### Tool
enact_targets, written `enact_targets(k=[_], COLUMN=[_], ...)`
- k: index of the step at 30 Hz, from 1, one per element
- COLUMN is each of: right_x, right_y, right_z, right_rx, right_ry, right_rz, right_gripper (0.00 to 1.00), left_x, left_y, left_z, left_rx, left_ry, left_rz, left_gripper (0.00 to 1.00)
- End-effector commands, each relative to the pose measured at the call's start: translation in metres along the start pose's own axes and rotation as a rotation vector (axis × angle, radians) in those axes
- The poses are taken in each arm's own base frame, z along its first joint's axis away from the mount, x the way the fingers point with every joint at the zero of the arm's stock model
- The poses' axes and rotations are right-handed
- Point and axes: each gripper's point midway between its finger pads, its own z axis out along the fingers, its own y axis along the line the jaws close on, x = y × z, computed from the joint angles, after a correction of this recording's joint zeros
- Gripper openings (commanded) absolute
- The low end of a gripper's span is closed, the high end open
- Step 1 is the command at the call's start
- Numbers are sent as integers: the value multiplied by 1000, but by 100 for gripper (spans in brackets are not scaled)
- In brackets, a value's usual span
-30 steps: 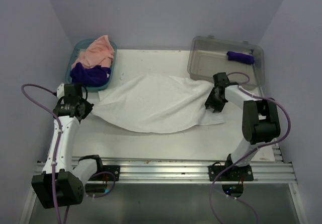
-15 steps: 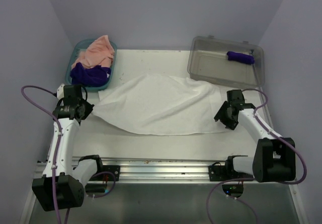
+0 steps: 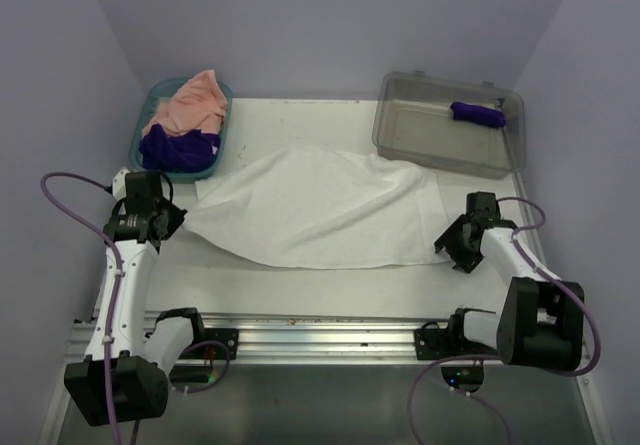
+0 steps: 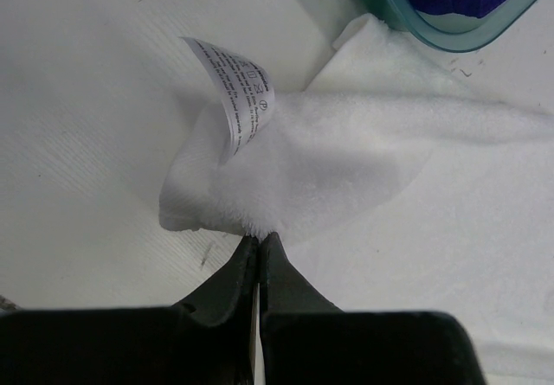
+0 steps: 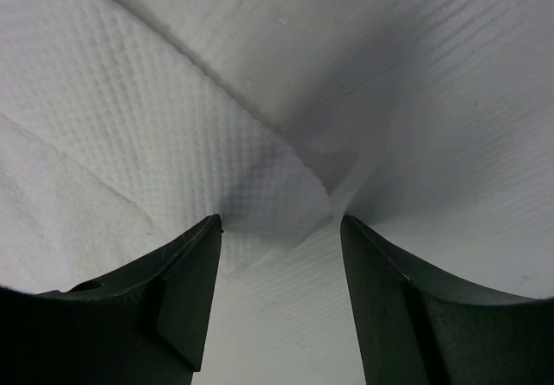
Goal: Roll the towels
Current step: Flatten the towel
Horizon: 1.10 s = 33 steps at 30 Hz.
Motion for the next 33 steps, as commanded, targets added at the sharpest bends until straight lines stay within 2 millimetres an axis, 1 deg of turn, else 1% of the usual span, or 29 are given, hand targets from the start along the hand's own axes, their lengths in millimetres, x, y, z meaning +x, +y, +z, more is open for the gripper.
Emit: enact_targets(k=[1,2,4,6,7,8,9,11,12,13,14,15,16,17,18,19,20,21,22,24,25,26,27,28,29,30,31,32,33], right_x=[-1,5,2,-6,-9,-12,-18,-32,-44,-48,-55,-73,-77,-84,-102,-106,-115,-132,-136,-151,-161,-165,-170,-175,-175,-179,-177,-175,-173], right_y=[15,18,28,32,34,38,42,52,60,57,60,69,68,72,82,81,83,93,91,94,94,94,91,87,81,74,65,58,51], right_z=[17,22,27,27,25,21,17,1,-11,-19,-30,-54,-66,-80,-110,-124,-140,-172,-190,-226,-262,-280,-297,-328,-346,-375,-386,-401,-425], right_rx=[-72,-93,-138,-147,-151,-160,-170,-205,-225,-210,-226,-265,-265,-283,-332,-334,-345,-392,-394,-422,-453,-469,-469,-489,-492,-499,-484,-488,-507], right_ry=[5,29,16,-17,-21,-25,-40,-76,-111,-126,-151,-220,-241,-272,-342,-364,-403,-473,-502,-584,-654,-692,-737,-798,-842,-911,-938,-976,-1027], right_rz=[43,59,85,89,104,109,114,124,125,124,121,123,115,110,110,98,90,90,78,74,70,68,74,68,73,91,89,95,108], right_gripper=[61,61,58,45,35,5,0,0,0,0,0,0,0,0,0,0,0,0,0,0,0,0,0,0,0,0,0,0,0], left_x=[-7,-6,-5,-4,-5,-4,-4,-4,-5,-10,-12,-16,-26,-31,-36,-42,-56,-62,-78,-94,-111,-119,-126,-140,-146,-152,-159,-163,-166], left_y=[3,4,5,5,6,4,3,0,-2,-7,-9,-13,-21,-26,-30,-33,-44,-52,-65,-80,-93,-98,-104,-112,-116,-119,-121,-121,-121], left_z=[-5,-4,-4,-4,-3,-3,-3,-4,-5,-9,-10,-13,-20,-24,-29,-34,-47,-56,-73,-94,-116,-127,-139,-161,-173,-184,-206,-219,-230], left_rx=[-6,-7,-9,-13,-16,-11,-4,7,14,26,34,45,66,79,86,93,127,161,214,280,334,361,392,436,466,485,524,547,565], left_ry=[-22,-21,-19,-17,-17,-12,-10,-4,-4,-9,-10,-19,-36,-39,-45,-57,-87,-100,-144,-181,-229,-253,-275,-326,-352,-377,-421,-452,-476], left_rz=[21,26,30,26,23,24,23,24,25,25,29,35,37,41,42,40,33,37,32,44,43,45,58,57,61,70,66,67,77], left_gripper=[0,0,0,0,0,0,0,0,0,0,0,0,0,0,0,0,0,0,0,0,0,0,0,0,0,0,0,0,0])
